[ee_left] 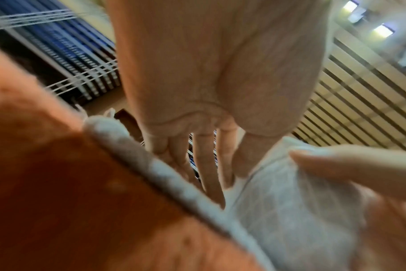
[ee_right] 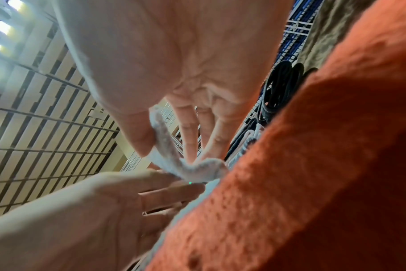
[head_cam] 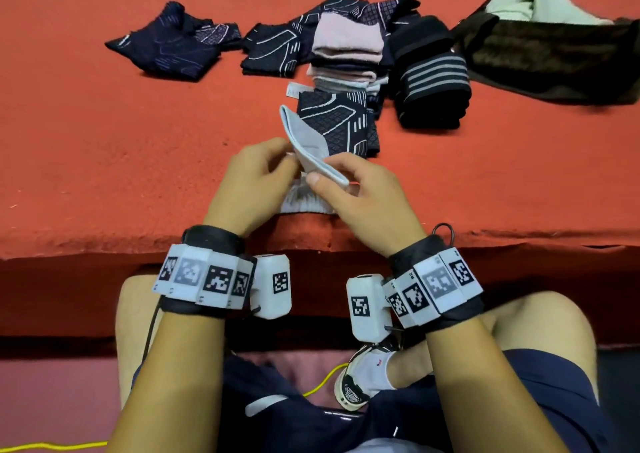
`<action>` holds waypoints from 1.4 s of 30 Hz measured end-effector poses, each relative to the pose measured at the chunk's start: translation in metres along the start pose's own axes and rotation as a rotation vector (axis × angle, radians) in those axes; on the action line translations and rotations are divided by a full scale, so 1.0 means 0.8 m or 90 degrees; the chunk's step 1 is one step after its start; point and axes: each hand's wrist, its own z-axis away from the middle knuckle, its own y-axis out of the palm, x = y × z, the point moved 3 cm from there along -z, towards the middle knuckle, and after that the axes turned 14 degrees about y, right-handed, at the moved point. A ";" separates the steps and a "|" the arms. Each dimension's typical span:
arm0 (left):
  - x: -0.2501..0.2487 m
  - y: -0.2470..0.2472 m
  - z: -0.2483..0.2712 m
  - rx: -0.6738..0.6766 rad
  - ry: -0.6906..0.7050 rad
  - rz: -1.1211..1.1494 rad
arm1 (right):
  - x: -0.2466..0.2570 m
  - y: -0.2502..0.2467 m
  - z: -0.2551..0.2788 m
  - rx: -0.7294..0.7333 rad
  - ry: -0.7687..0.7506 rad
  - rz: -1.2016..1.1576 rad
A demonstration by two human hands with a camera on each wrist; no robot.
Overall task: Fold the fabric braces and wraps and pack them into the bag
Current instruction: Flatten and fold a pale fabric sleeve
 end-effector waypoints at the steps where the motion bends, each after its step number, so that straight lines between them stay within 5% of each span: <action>1: 0.000 -0.006 0.000 -0.036 -0.025 0.063 | 0.002 0.004 0.000 0.011 -0.010 0.031; 4: -0.002 -0.013 -0.004 -0.051 -0.083 0.151 | 0.009 0.012 -0.003 0.002 -0.037 0.113; 15: 0.013 -0.029 -0.005 0.015 -0.058 -0.009 | 0.000 0.004 -0.002 0.122 -0.021 0.242; 26: 0.029 -0.050 -0.001 -0.034 -0.142 -0.111 | 0.002 0.014 -0.010 0.099 -0.102 0.269; 42: 0.033 -0.059 0.007 -0.021 -0.193 -0.240 | 0.002 0.014 -0.016 0.095 0.007 0.306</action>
